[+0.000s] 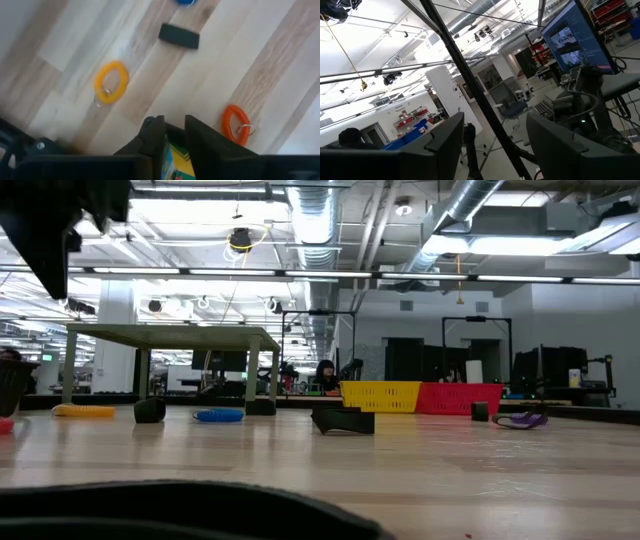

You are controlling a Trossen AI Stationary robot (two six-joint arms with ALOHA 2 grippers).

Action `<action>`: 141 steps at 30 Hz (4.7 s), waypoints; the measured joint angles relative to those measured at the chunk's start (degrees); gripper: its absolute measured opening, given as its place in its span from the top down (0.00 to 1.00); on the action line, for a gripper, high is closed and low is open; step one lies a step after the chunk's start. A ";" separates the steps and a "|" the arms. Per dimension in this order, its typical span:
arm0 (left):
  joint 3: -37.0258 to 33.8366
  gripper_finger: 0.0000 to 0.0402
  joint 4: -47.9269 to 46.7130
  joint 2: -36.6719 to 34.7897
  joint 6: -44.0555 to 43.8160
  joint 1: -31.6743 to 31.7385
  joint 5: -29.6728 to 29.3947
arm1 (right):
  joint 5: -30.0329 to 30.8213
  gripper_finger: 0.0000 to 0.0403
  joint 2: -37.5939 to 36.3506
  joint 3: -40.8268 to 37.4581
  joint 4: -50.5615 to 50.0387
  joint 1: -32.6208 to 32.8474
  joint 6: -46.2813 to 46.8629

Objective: Pick & Place Office Desk Supplies
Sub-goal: Adjust the black basket, then put the orange spring keychain into the red basket

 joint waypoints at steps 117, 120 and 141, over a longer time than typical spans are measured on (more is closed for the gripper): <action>-1.28 0.52 5.51 21.35 -38.95 17.18 20.60 | -19.16 0.48 -11.72 0.02 -10.22 0.96 -1.49; -1.42 0.52 3.63 20.62 -38.99 17.20 20.60 | -19.10 0.48 -11.43 0.02 -9.60 0.96 -1.46; -1.40 0.57 12.34 10.82 -37.56 18.10 8.34 | -18.01 0.48 -9.44 0.00 -7.16 0.90 -1.75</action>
